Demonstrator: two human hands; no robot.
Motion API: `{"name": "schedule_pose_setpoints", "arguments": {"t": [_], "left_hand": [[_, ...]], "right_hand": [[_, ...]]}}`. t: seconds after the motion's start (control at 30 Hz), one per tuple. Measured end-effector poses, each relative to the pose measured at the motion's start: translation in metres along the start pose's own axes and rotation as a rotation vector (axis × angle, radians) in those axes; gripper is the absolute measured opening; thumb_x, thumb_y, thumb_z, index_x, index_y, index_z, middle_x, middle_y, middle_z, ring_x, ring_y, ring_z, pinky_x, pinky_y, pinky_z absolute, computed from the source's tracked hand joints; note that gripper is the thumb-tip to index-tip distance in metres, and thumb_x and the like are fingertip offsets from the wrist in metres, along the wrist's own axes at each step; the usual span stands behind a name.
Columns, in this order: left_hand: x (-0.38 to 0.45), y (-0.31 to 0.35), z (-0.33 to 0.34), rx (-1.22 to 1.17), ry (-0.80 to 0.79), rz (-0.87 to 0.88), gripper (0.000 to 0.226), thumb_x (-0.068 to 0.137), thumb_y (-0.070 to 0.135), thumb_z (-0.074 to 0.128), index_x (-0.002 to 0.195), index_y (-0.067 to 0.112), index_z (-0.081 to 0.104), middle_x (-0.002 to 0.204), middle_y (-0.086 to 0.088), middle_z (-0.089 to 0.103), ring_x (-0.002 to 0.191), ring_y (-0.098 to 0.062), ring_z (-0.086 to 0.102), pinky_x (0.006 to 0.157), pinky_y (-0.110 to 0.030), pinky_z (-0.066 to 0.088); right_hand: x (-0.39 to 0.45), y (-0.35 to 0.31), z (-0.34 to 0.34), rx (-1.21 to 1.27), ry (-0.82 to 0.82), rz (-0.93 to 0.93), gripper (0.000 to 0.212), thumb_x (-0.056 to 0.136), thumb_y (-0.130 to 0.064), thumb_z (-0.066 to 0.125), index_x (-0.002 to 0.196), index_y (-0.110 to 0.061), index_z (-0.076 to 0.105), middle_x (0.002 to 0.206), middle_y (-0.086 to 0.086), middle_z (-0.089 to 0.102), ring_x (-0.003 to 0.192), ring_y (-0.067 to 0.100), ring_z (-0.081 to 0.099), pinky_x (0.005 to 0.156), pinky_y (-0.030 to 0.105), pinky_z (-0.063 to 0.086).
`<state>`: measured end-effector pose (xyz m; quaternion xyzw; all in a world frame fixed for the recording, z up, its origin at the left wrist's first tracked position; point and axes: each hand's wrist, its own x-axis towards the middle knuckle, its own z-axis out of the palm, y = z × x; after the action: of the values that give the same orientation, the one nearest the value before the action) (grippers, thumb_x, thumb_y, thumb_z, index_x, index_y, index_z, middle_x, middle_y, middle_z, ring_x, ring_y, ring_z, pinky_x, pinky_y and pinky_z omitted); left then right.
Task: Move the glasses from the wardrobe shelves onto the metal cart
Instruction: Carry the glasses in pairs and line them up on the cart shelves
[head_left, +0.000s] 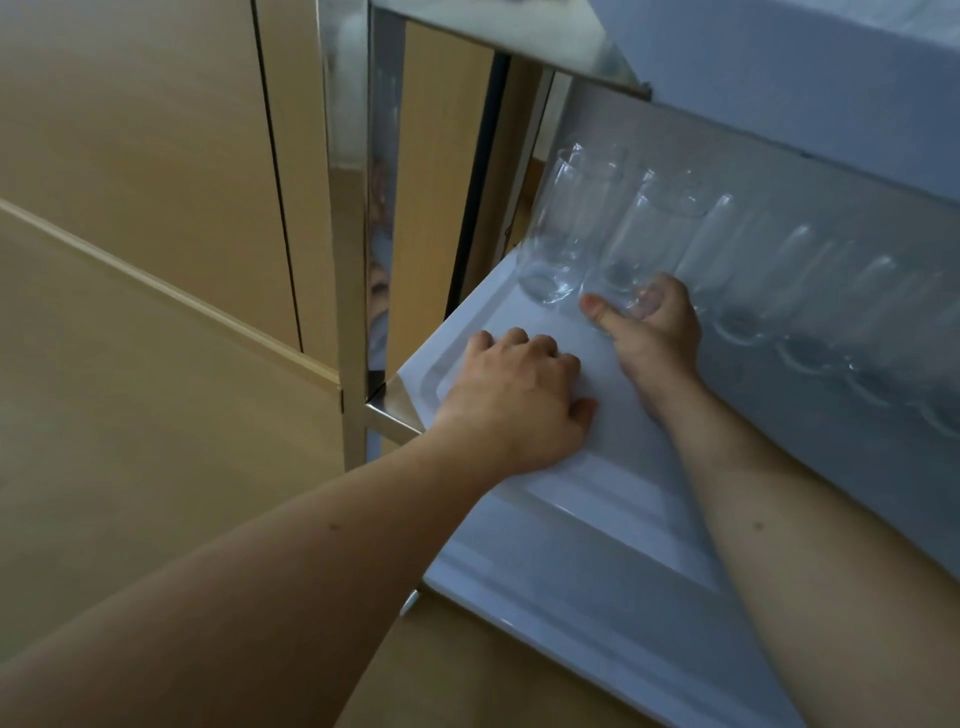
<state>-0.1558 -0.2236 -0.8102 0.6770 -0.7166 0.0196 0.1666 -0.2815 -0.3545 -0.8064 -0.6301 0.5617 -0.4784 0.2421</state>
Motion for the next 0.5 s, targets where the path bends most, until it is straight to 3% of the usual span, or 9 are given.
{"name": "schedule_pose_setpoints", "arguments": {"t": [0.23,0.4,0.5], "left_hand": [[0.002,0.0,0.0,0.0,0.003,-0.003,0.045,0.093,0.058,0.038,0.111,0.027,0.066,0.111,0.002,0.063,0.108,-0.025,0.053,0.098,-0.048,0.038],[0.003,0.001,-0.002,-0.003,-0.022,-0.009,0.046,0.095,0.058,0.038,0.116,0.027,0.064,0.115,0.0,0.062,0.11,-0.025,0.051,0.098,-0.047,0.037],[0.001,0.002,-0.003,0.005,-0.032,0.001,0.049,0.096,0.057,0.035,0.122,0.026,0.063,0.119,0.0,0.061,0.112,-0.025,0.051,0.1,-0.047,0.037]], "right_hand": [[-0.004,-0.005,-0.004,-0.061,-0.022,0.008,0.067,0.071,-0.053,0.087,0.118,-0.015,0.057,0.109,-0.002,0.06,0.1,0.019,0.062,0.082,0.025,0.046],[-0.017,-0.001,-0.018,-0.113,-0.084,0.052,0.093,0.068,-0.051,0.089,0.143,-0.015,0.046,0.138,0.004,0.058,0.124,0.019,0.058,0.107,0.038,0.047],[-0.033,0.001,-0.032,-0.201,-0.109,0.035,0.086,0.075,-0.044,0.086,0.144,-0.014,0.046,0.142,0.006,0.055,0.128,0.022,0.055,0.11,0.038,0.043]]}}
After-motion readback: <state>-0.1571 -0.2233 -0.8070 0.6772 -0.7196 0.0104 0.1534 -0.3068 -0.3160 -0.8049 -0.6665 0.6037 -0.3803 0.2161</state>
